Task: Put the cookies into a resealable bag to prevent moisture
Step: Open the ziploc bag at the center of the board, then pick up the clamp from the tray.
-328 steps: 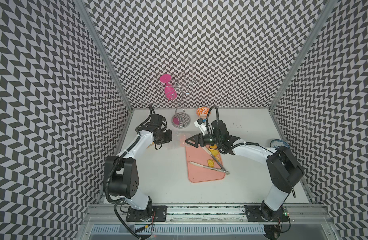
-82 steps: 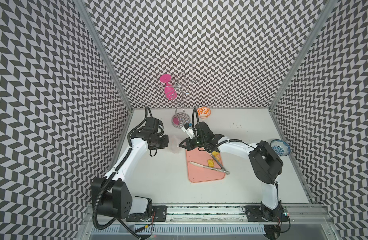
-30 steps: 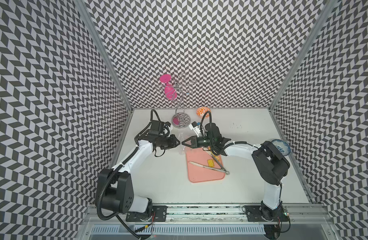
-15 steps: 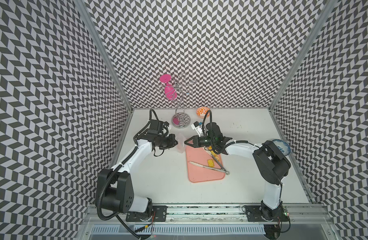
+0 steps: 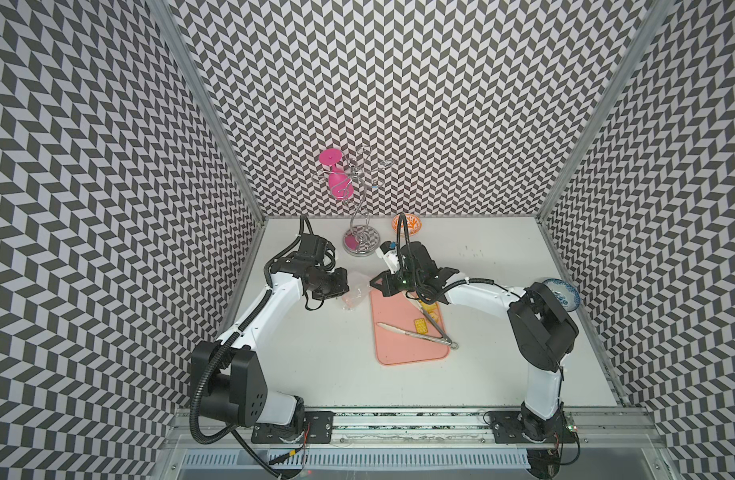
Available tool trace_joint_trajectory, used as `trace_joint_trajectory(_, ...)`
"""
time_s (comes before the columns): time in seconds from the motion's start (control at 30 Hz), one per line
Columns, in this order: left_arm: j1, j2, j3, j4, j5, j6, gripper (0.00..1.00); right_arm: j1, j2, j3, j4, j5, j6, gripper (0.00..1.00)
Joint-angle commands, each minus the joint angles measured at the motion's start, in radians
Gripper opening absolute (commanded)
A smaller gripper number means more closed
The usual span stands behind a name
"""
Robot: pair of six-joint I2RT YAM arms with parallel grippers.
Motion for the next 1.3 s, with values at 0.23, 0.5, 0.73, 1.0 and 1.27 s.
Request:
trace_joint_trajectory(0.23, 0.010, 0.079, -0.092, 0.081, 0.056, -0.019, 0.02, 0.011, 0.060, -0.043, -0.026, 0.080, -0.126, 0.00)
trace_joint_trajectory(0.5, 0.033, 0.146, -0.106, 0.147, 0.140, -0.013, 0.03, 0.011, 0.026, -0.086, 0.031, 0.006, -0.183, 0.16)
trace_joint_trajectory(0.73, 0.034, 0.157, -0.094, 0.153, 0.178, -0.011, 0.03, 0.003, -0.069, -0.129, 0.071, -0.023, -0.253, 0.43)
trace_joint_trajectory(1.0, 0.035, 0.169, -0.076, 0.136, 0.176, 0.006, 0.03, -0.047, -0.319, -0.316, 0.021, 0.131, -0.483, 0.72)
trace_joint_trajectory(1.27, 0.036, 0.185, -0.050, 0.113, 0.171, 0.029, 0.03, -0.073, -0.614, -0.632, -0.018, 0.279, -0.677, 0.92)
